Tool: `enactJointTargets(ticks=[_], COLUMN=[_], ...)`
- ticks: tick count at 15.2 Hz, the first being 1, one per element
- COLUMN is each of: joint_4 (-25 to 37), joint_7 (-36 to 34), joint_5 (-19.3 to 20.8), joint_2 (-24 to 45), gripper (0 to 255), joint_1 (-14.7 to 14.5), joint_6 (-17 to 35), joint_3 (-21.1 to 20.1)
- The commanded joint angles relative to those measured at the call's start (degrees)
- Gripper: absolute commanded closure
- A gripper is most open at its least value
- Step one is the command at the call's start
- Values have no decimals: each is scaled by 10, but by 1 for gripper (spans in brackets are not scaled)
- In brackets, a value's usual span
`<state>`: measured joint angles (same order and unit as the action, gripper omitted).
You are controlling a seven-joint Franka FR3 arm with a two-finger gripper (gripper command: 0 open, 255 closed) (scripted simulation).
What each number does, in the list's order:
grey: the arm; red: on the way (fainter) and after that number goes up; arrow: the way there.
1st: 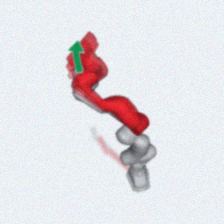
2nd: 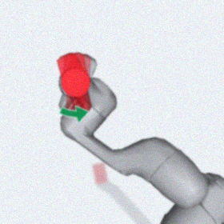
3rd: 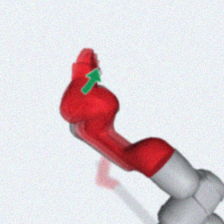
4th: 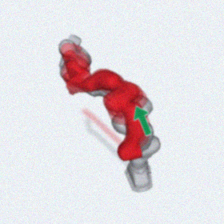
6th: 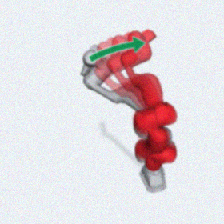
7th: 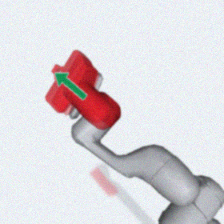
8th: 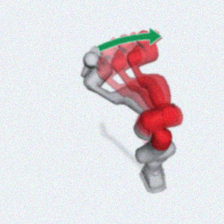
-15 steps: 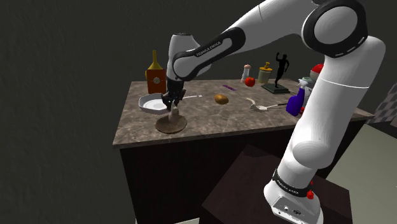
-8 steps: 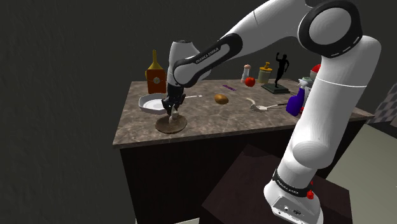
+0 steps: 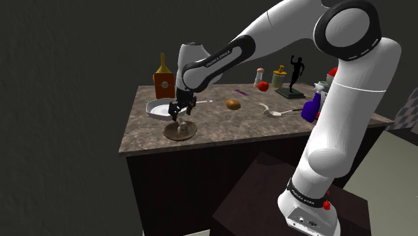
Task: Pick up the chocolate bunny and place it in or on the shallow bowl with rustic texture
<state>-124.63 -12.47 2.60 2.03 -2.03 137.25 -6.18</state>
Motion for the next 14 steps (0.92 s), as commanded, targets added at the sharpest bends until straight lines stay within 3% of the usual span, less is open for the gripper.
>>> enactJointTargets(ticks=[1, 6, 14], joint_4=[0, 20, 20], joint_7=[0, 6, 6], joint_5=[0, -9, -9], joint_2=[0, -47, -47], gripper=[0, 0, 0], joint_1=[0, 0, 0], joint_6=[0, -66, -66], joint_3=[0, -1, -1])
